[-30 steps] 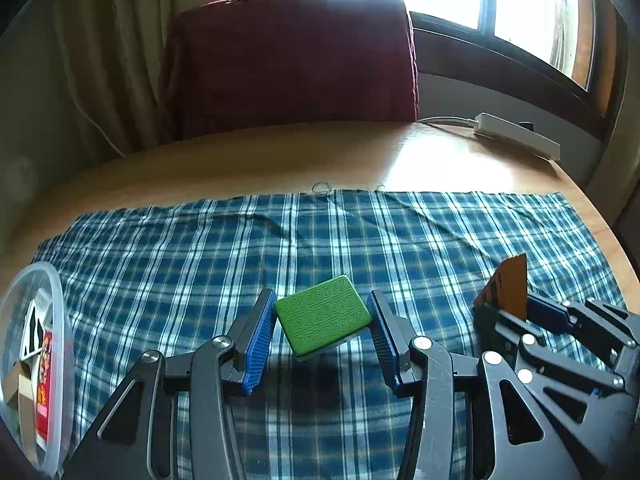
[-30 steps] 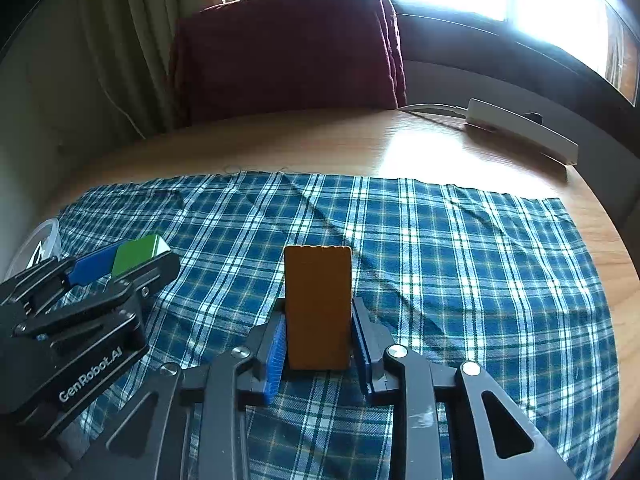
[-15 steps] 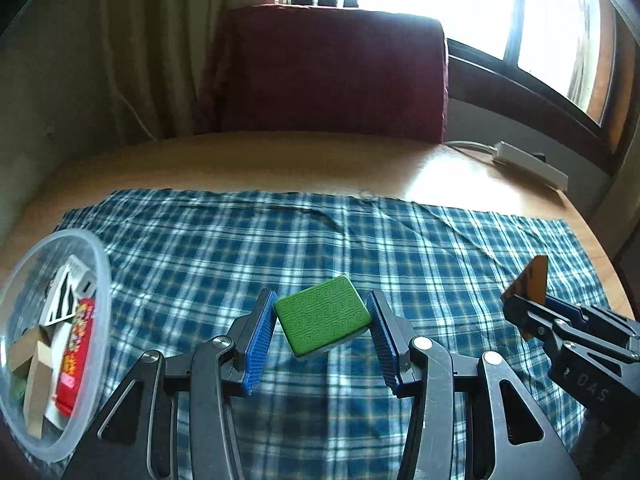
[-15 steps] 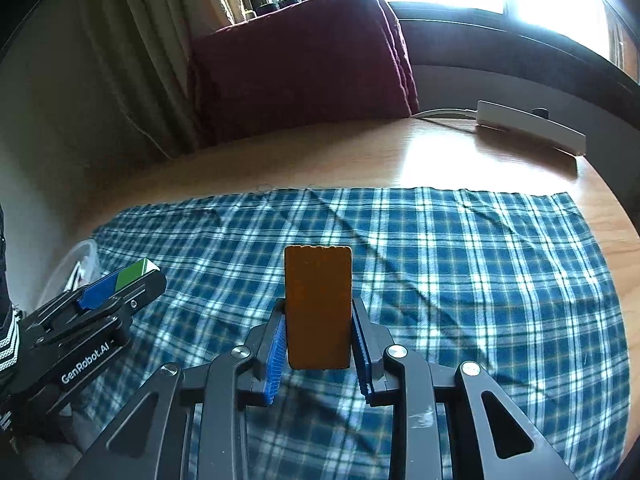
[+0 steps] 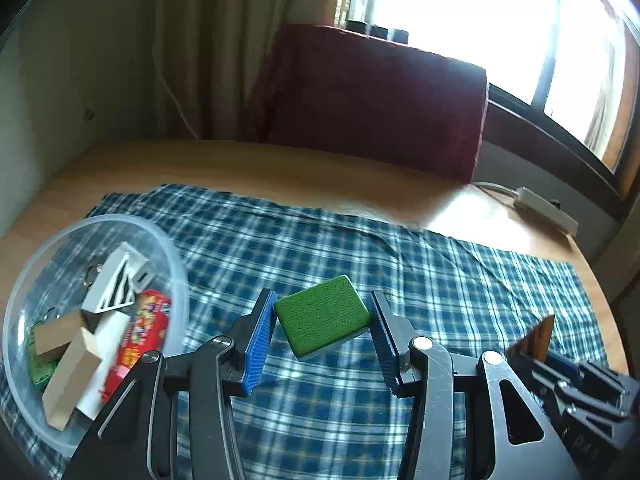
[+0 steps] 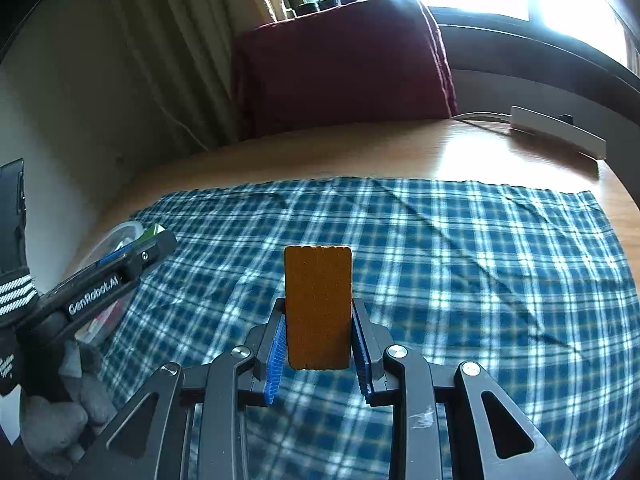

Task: Organize rigid objects
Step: 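Carry the green block into the clear bowl and open the left gripper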

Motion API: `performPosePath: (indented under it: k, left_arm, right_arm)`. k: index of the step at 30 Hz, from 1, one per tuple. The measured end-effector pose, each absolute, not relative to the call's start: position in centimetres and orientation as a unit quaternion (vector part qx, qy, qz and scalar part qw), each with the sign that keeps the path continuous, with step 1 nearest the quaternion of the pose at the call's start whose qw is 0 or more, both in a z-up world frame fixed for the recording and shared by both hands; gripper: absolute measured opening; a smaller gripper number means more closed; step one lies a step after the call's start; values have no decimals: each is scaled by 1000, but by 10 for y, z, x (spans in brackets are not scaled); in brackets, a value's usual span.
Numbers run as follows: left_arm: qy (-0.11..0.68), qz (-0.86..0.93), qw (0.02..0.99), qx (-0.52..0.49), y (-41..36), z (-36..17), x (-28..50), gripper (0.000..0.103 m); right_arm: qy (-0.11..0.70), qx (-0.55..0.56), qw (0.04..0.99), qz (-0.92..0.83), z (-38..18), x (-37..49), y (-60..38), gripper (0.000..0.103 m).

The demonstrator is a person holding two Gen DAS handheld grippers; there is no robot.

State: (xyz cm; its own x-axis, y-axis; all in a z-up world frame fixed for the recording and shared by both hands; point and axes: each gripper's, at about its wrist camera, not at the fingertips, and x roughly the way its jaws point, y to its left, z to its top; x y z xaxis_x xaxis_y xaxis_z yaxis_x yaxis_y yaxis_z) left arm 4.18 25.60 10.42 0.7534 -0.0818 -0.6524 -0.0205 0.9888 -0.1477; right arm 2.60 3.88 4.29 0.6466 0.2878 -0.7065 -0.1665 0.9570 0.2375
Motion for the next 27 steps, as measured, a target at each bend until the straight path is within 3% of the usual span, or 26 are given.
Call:
performPosePath:
  k: [7, 27]
  left_arm:
    - [335, 12, 937, -96, 324, 112, 49, 48]
    - [312, 88, 937, -131, 522, 68, 35, 48]
  right_arm:
    - [405, 75, 901, 138, 44, 12, 45, 31]
    - [417, 72, 891, 164, 54, 2, 78, 31]
